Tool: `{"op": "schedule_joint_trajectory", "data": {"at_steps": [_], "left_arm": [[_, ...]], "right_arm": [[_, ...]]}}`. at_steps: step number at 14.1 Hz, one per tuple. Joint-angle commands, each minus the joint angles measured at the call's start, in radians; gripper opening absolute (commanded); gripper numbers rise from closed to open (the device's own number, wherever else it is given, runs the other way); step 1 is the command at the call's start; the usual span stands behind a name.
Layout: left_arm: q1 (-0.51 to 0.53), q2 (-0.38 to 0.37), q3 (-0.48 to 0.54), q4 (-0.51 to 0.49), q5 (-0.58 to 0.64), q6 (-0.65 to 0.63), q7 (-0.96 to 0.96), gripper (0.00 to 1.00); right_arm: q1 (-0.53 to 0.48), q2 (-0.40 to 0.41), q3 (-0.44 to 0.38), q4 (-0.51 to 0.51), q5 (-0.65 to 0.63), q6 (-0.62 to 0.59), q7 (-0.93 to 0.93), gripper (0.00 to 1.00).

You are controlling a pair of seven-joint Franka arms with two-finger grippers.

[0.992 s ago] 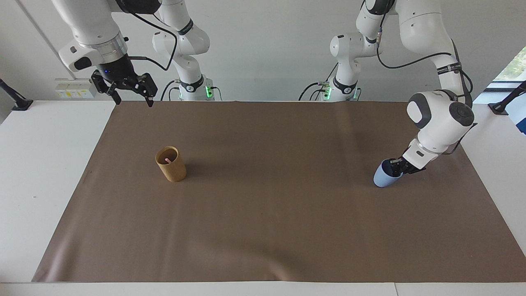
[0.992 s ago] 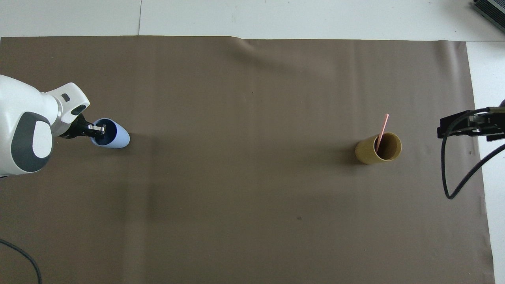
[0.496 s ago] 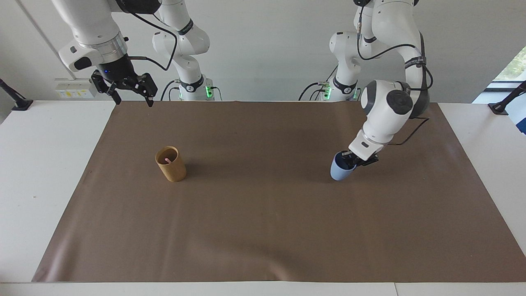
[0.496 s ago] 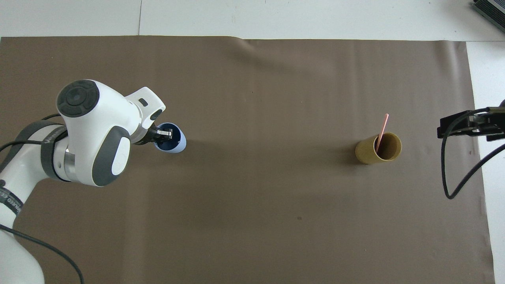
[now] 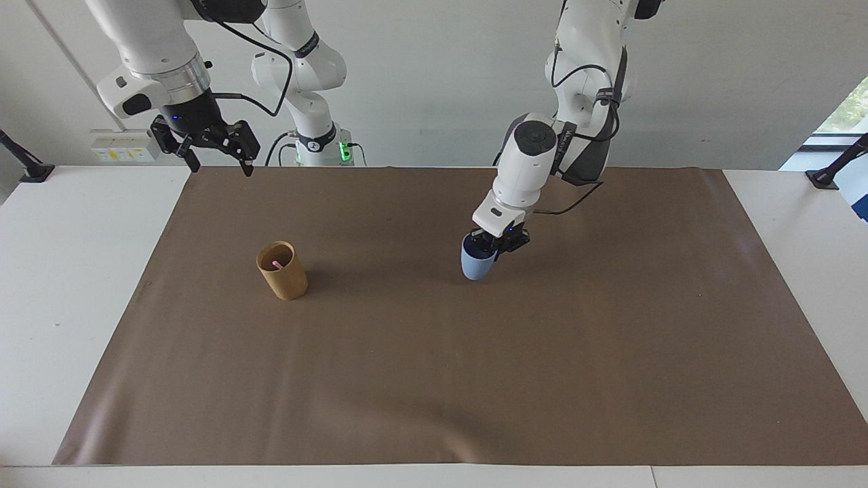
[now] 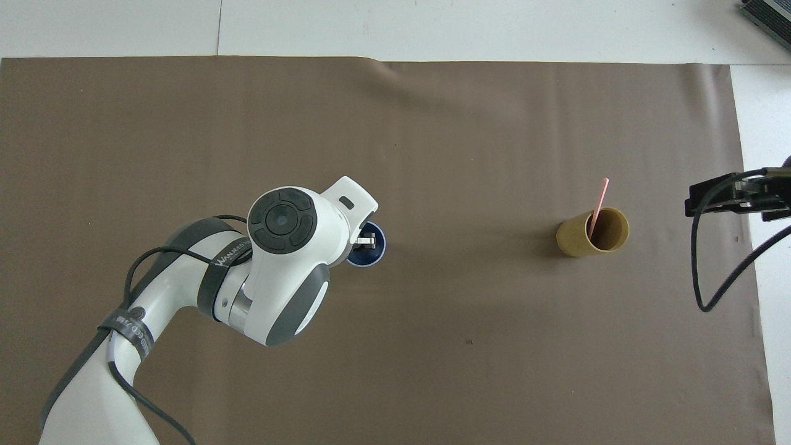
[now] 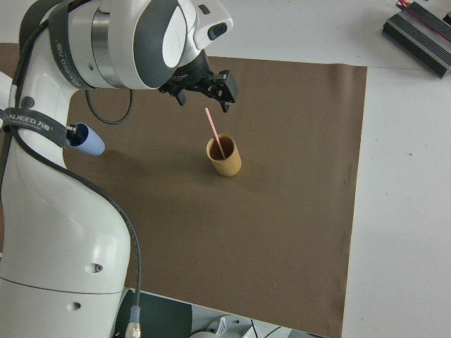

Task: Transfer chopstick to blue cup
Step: 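Carry the blue cup with the left gripper toward the table center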

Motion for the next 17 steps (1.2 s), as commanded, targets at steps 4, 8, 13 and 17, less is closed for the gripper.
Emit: {"op": "schedule_joint_trajectory", "data": {"at_steps": [4,8,13,17], "left_arm": [[-0.041,0.015,0.016,-0.016,-0.007,0.039,0.008,0.31],[-0.040,0.013,0.017,0.001,-0.007,0.039,0.011,0.99],[0.001,-0.054,0.028,0.021,0.004,-0.011,0.008,1.00],[0.122,-0.178,0.028,0.022,0.010,-0.152,0.173,1.00]], "right_arm": [[-0.009,-0.015,-0.001,-0.015,0.019,-0.002,-0.020,1.00],[-0.009,-0.016,-0.001,-0.015,0.019,-0.002,-0.020,1.00],[-0.009,-0.016,-0.001,-0.015,0.019,-0.002,-0.021,1.00],[-0.009,-0.016,-0.001,-0.015,0.019,-0.002,-0.020,1.00]]}}
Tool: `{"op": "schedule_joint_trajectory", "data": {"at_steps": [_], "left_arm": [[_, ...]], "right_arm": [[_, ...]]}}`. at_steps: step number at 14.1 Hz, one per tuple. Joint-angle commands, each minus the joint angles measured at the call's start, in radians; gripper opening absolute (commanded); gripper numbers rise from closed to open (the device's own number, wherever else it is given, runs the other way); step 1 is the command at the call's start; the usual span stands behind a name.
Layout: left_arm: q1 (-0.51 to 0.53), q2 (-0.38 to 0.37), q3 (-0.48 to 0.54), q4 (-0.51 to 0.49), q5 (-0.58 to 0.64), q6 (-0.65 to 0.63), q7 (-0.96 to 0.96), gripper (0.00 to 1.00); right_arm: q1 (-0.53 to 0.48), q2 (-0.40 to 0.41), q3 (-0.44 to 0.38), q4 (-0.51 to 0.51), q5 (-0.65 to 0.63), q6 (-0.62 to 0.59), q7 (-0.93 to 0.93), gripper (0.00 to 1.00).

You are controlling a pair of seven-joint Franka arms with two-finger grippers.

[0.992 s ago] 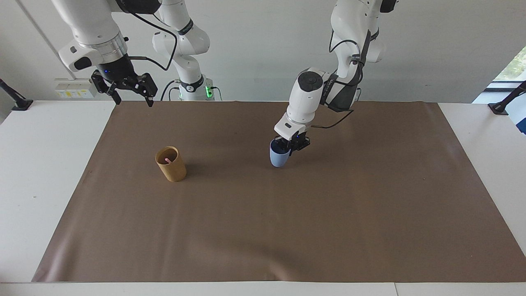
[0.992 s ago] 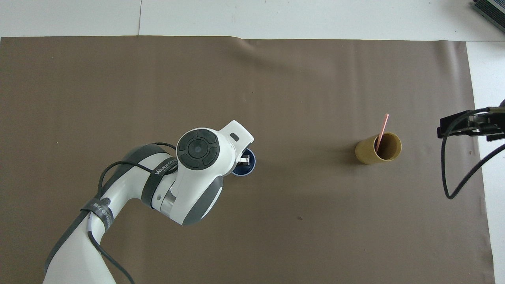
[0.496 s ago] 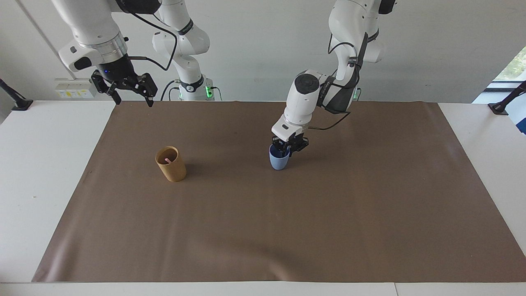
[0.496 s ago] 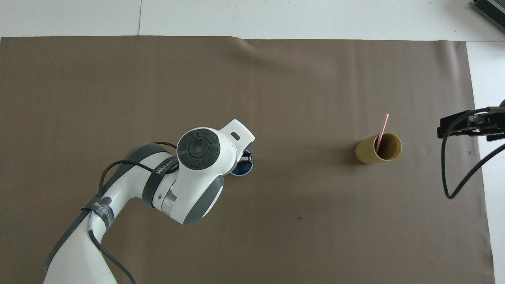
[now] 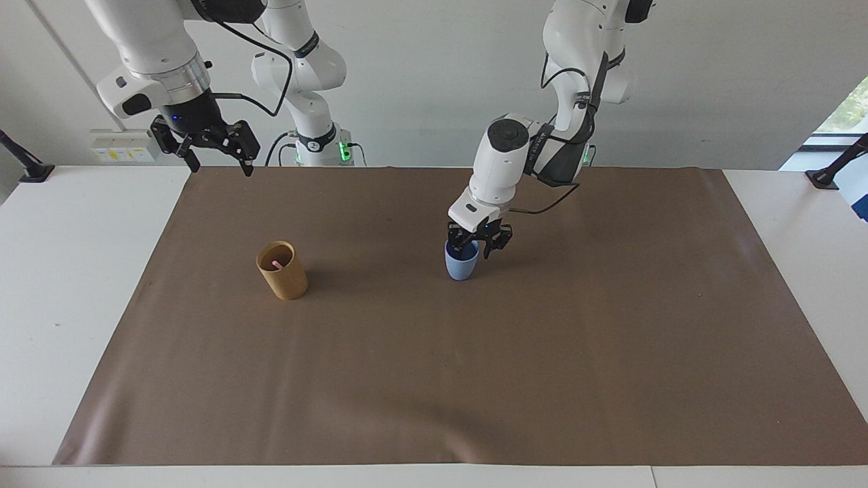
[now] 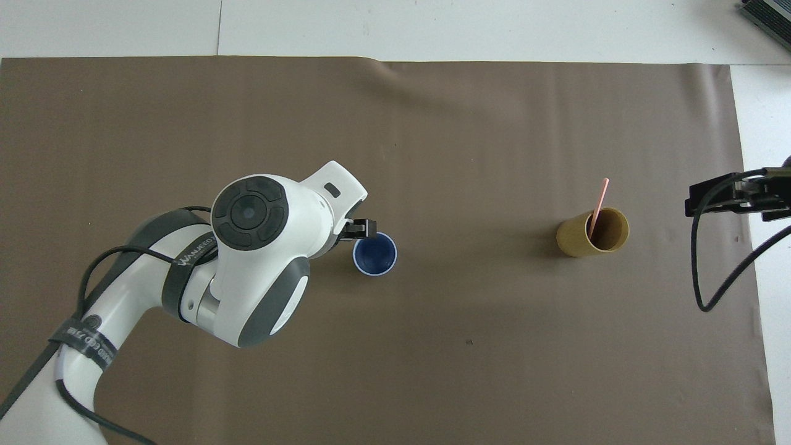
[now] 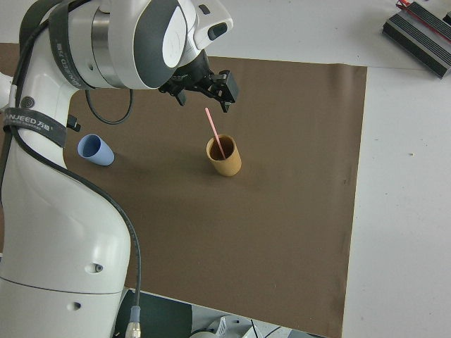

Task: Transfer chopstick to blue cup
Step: 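Carry the blue cup with the left gripper toward the table center, then release the blue cup upright and withdraw the left gripper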

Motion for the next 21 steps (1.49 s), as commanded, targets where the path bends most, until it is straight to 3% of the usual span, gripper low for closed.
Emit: {"op": "schedule_joint_trajectory", "data": {"at_steps": [1,4,12,16,21], "left_arm": [[0.107,-0.120,-0.006,-0.014,0.007,-0.116,0.116,1.00],[0.242,-0.172,-0.004,0.044,0.007,-0.247,0.277,1.00],[0.508,-0.139,-0.004,0.377,0.030,-0.600,0.632,1.00],[0.519,-0.129,-0.004,0.435,0.035,-0.671,0.634,1.00],[0.503,-0.154,-0.014,0.397,0.061,-0.691,0.611,1.00]], "right_arm": [[-0.009,-0.015,-0.001,-0.015,0.019,-0.002,-0.021,1.00],[-0.009,-0.016,-0.001,-0.015,0.019,-0.002,-0.020,1.00],[-0.009,-0.016,-0.001,-0.015,0.019,-0.002,-0.020,1.00],[-0.009,-0.016,-0.001,-0.015,0.019,-0.002,-0.021,1.00],[-0.009,-0.016,-0.001,-0.015,0.019,-0.002,-0.020,1.00]]}}
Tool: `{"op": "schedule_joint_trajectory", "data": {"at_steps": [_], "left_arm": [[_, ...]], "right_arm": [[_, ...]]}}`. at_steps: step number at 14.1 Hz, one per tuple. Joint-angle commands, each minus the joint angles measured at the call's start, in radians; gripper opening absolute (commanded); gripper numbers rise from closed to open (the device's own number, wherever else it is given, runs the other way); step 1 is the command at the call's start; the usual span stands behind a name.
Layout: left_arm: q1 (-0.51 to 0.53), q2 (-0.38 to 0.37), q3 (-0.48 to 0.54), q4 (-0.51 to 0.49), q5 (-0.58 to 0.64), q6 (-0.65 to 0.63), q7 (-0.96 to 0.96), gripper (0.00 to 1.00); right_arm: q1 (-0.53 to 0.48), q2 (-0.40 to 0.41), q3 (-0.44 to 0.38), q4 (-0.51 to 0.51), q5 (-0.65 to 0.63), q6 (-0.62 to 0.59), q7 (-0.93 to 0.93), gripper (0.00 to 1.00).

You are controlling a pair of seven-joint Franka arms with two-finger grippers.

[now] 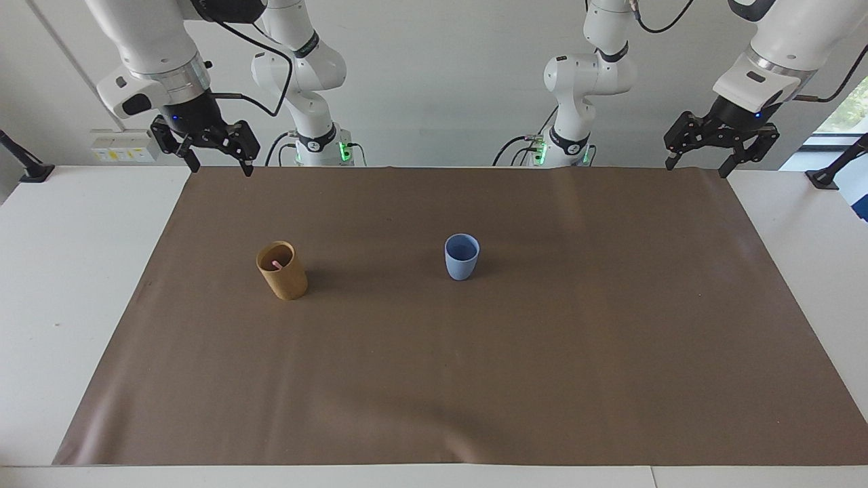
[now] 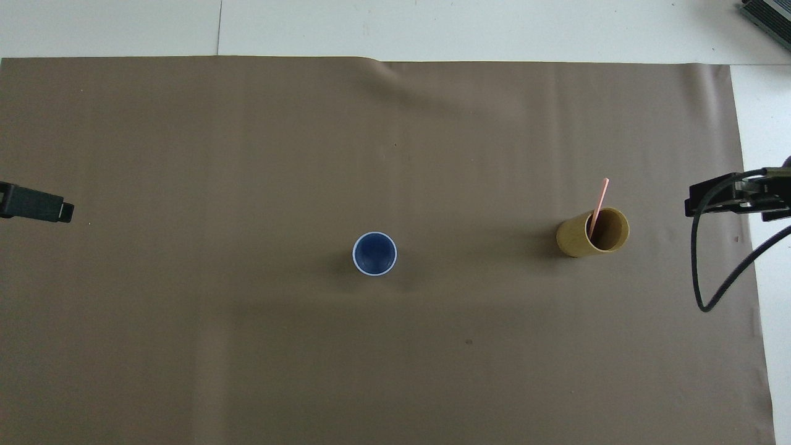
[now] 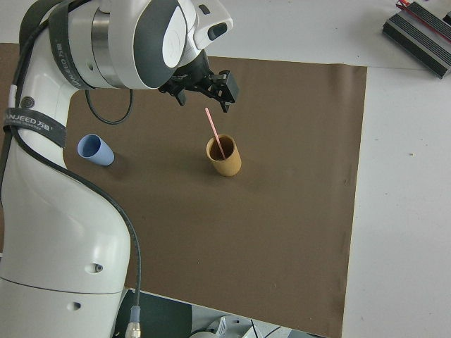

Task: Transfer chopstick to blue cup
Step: 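Release the blue cup upright and withdraw the left gripper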

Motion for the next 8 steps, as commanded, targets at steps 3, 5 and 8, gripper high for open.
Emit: {"op": "schedule_joint_trajectory", "data": {"at_steps": [3,5,8], "left_arm": [[-0.006,-0.024,-0.010,-0.030,0.027,-0.024,-0.072,1.00],[-0.009,-0.024,-0.013,-0.031,0.027,-0.024,-0.074,1.00],[-0.010,-0.024,-0.015,-0.030,0.026,-0.023,-0.072,1.00]], "right_arm": [[-0.009,-0.015,-0.001,-0.015,0.019,-0.002,-0.026,1.00],[-0.009,-0.019,-0.001,-0.023,0.016,0.007,-0.046,1.00],[0.002,-0.038,0.000,-0.092,0.021,0.099,-0.049,1.00]]}}
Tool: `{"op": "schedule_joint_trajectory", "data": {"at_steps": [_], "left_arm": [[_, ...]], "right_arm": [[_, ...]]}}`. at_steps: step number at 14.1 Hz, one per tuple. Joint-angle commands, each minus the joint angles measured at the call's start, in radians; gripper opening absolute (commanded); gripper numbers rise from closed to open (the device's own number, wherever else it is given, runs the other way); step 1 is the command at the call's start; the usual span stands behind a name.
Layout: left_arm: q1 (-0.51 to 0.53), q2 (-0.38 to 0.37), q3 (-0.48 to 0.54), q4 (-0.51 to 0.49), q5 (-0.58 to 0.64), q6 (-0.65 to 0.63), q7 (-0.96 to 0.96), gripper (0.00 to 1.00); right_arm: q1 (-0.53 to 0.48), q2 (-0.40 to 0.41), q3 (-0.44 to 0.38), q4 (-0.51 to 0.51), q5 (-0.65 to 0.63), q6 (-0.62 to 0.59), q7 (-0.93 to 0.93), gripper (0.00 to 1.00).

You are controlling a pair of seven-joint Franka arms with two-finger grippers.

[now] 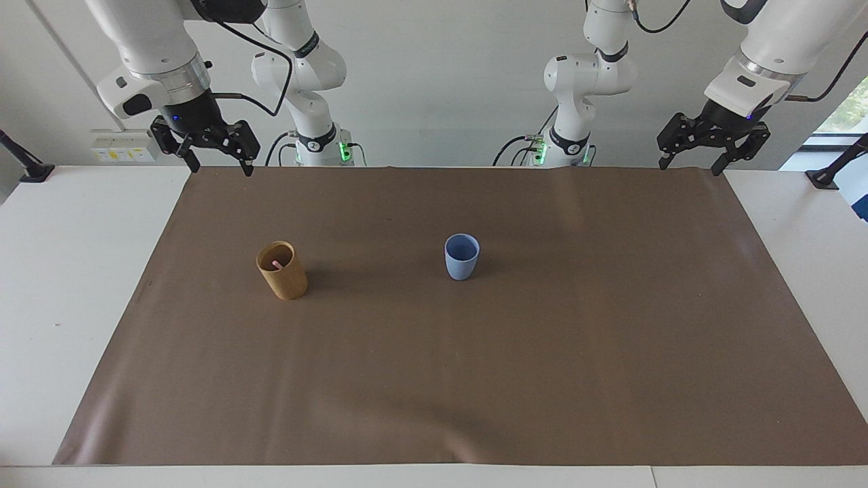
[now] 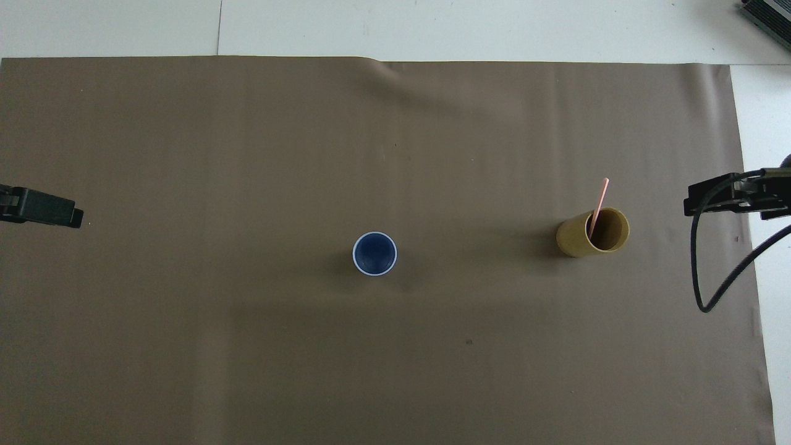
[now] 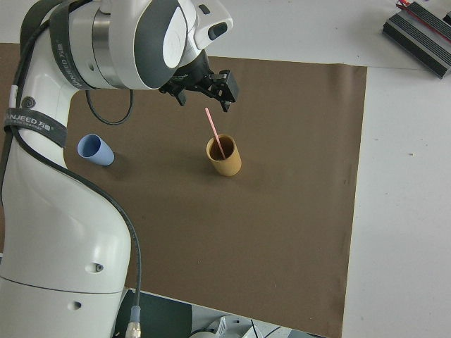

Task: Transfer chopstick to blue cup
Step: 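Reach the right gripper to the pink stick and grasp it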

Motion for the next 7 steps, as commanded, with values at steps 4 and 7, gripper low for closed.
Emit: {"op": "schedule_joint_trajectory", "data": {"at_steps": [4,7], "left_arm": [[-0.014,-0.021,-0.008,-0.017,0.019,-0.018,-0.016,1.00],[-0.014,-0.021,-0.007,-0.016,0.019,-0.016,-0.016,1.00]], "right_arm": [[0.004,-0.033,0.003,-0.180,0.072,0.244,-0.220,1.00],[0.006,-0.042,0.003,-0.302,0.090,0.444,-0.330,1.00]]}}
